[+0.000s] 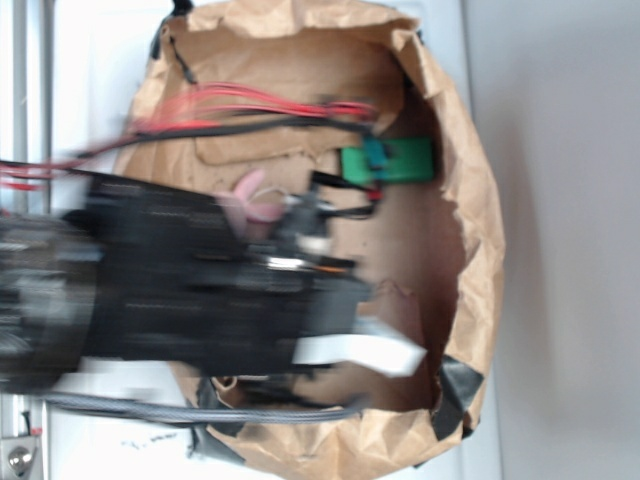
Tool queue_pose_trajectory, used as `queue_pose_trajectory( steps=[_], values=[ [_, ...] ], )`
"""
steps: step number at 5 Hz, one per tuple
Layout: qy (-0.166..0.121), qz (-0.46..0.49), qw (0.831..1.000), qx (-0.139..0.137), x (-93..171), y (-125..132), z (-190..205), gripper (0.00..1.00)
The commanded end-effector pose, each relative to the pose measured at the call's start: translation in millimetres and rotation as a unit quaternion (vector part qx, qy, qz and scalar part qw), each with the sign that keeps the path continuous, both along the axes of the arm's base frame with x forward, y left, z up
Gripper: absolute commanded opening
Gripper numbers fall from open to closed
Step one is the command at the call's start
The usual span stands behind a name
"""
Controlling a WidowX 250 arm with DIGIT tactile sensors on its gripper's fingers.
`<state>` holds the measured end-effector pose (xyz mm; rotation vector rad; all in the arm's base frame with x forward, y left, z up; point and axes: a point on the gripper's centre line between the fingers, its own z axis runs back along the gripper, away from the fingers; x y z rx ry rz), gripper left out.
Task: Grab the rock.
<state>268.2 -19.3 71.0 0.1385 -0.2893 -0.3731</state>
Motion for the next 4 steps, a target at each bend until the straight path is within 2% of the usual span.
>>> queue_pose_trajectory(
  steps=[1, 3, 4],
  values=[
    [-0.035, -0.104, 0.993, -0.031, -3.8, 7.4, 26.7, 1.0],
    [0.0, -0.102, 0.995, -0.013, 19.4, 2.2, 16.5, 1.0],
    [0.002, -0.125, 0.992, -0.009, 24.7, -8.8, 12.2, 1.0]
  ],
)
